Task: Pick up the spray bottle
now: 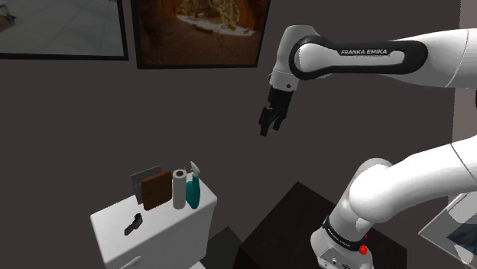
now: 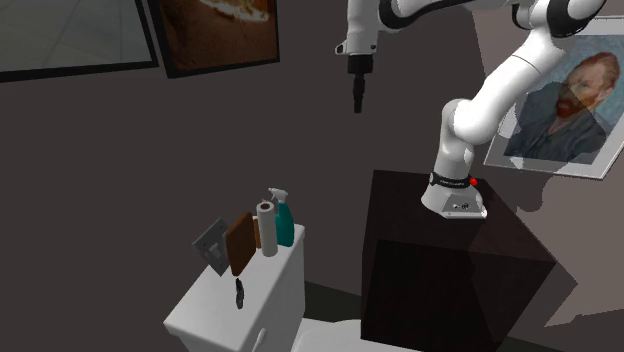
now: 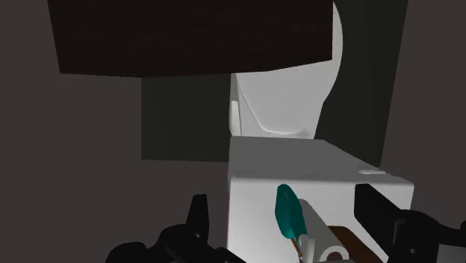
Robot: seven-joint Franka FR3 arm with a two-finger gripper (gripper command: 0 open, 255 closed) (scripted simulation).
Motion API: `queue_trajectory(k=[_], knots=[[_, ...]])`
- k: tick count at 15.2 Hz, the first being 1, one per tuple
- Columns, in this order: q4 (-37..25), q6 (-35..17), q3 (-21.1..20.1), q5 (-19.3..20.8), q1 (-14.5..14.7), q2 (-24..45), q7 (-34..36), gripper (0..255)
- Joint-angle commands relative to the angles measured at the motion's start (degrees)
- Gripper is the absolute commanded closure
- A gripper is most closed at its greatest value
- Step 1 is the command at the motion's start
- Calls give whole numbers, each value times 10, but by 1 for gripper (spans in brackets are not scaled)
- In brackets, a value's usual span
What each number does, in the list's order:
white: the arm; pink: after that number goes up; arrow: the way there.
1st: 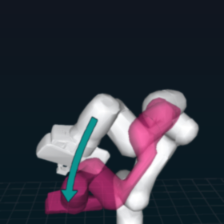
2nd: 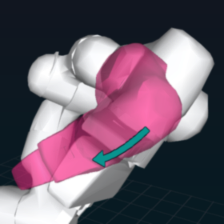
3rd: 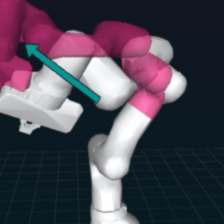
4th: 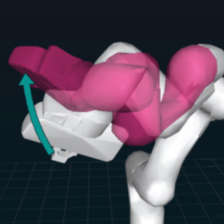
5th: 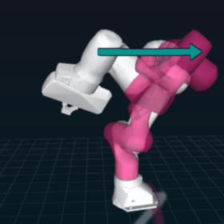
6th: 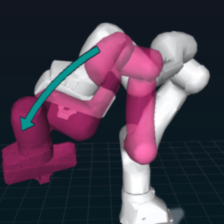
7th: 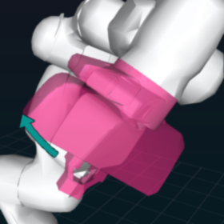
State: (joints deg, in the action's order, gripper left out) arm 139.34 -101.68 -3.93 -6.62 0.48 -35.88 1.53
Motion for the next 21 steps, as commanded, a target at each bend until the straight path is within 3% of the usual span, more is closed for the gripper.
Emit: queue_trajectory(k=[1, 11, 21], knots=[[5, -40, -10, -4, 2, 31, 9, 0], [-28, -217, -59, -4, 10, 228, 63, 0], [-141, -335, -81, 52, 24, 452, 138, 0]])
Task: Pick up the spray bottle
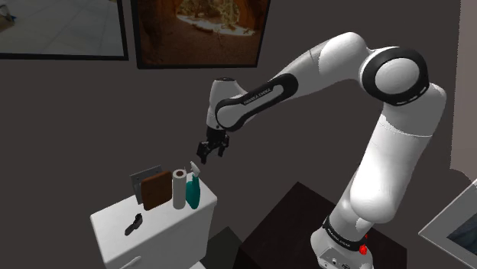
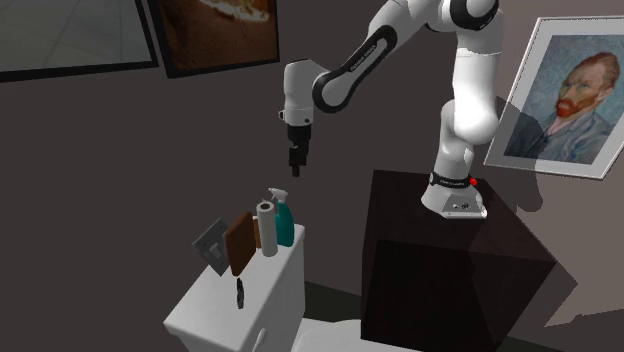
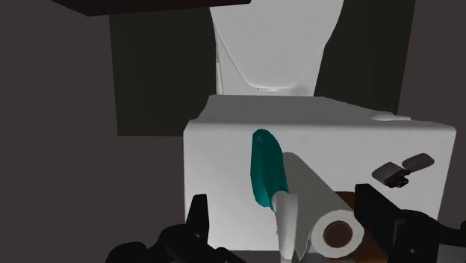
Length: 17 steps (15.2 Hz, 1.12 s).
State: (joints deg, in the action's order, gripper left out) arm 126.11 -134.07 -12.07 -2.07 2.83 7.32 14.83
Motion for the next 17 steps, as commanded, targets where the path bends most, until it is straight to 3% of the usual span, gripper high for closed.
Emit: queue_trajectory(k=[1, 6, 16, 17], knots=[[-25, -19, 1, 14, 4, 43, 13, 0], [-113, -45, 10, 47, 25, 155, 48, 0], [-111, -90, 17, 56, 31, 198, 53, 0], [-110, -90, 17, 56, 31, 198, 53, 255]])
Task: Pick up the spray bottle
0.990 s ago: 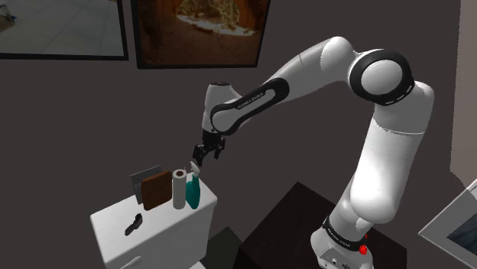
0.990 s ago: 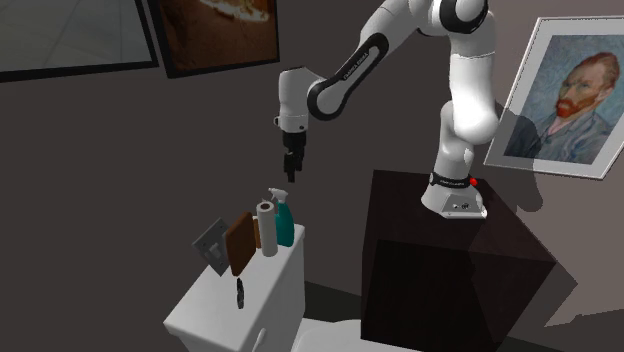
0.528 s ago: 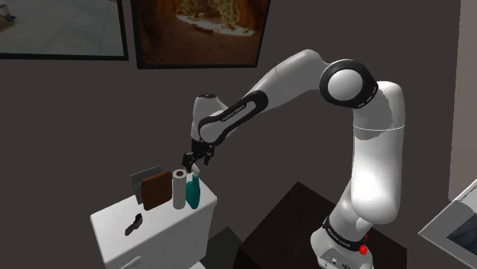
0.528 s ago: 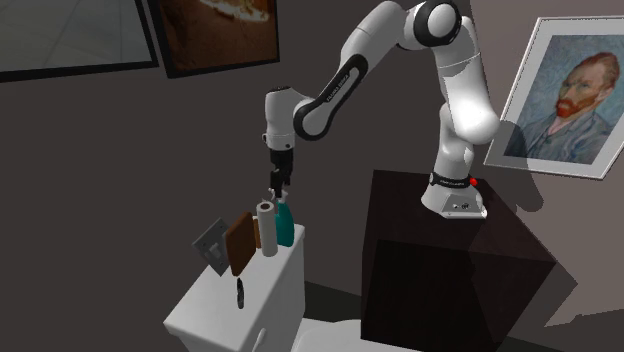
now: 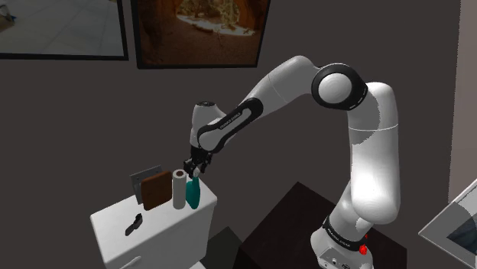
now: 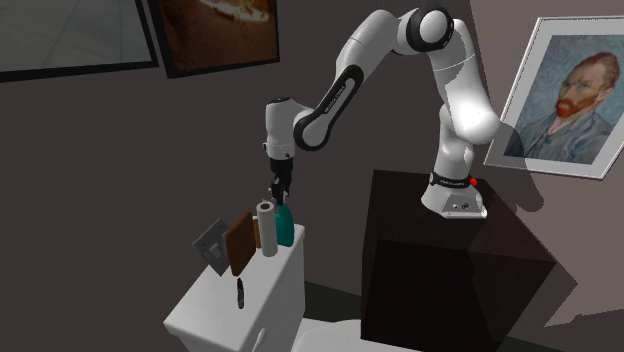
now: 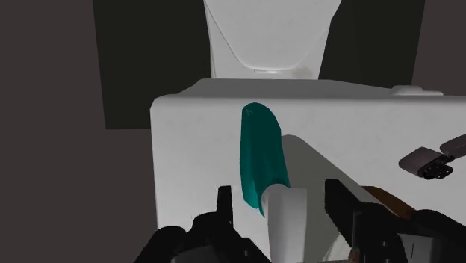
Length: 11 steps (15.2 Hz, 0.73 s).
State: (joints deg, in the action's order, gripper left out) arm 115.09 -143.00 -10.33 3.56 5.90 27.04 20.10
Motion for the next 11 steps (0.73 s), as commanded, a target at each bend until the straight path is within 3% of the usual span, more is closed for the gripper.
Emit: queue_trajectory(k=[1, 11], knots=[[0, -1, 0, 0, 0, 1, 0, 255], [0, 11, -2, -3, -1, -11, -1, 255]])
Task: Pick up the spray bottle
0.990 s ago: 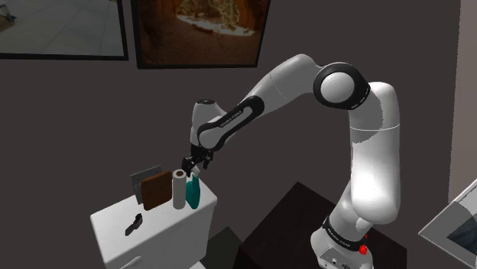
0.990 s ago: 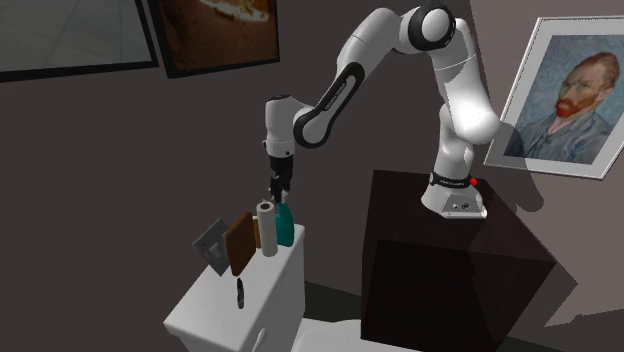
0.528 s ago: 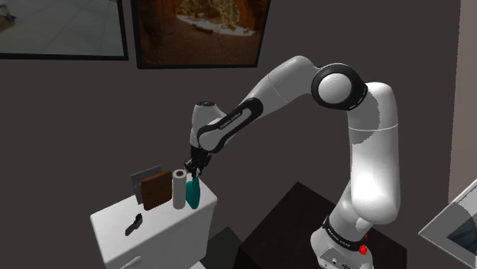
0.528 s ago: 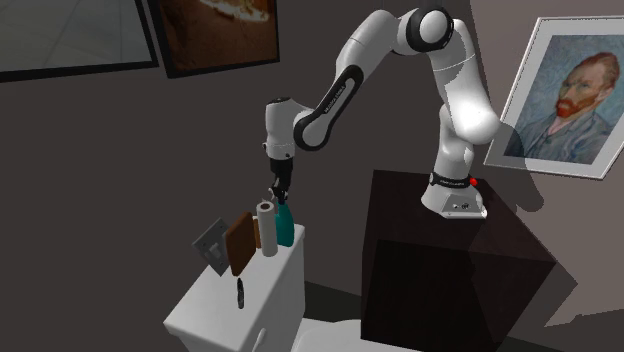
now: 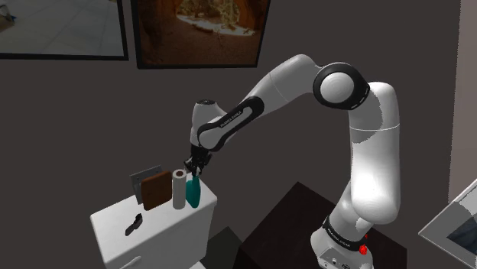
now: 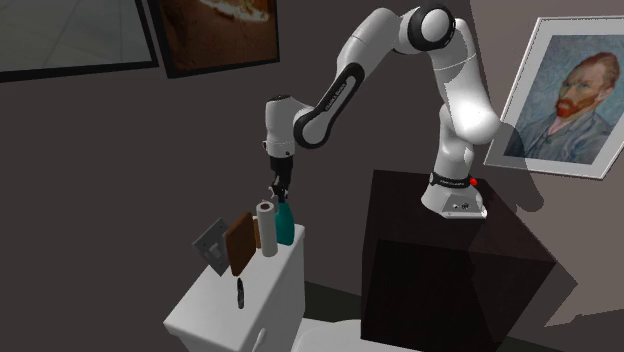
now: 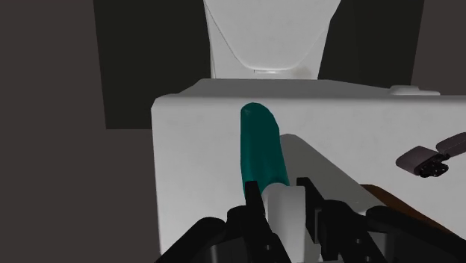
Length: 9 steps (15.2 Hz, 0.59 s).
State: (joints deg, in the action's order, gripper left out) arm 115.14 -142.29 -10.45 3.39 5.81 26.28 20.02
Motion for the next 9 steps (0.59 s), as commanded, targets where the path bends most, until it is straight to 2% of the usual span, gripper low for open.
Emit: queue_trajectory(k=[1, 9], knots=[[-1, 10, -2, -2, -1, -10, -1, 255], [-7, 59, -8, -12, -6, -53, -6, 255]])
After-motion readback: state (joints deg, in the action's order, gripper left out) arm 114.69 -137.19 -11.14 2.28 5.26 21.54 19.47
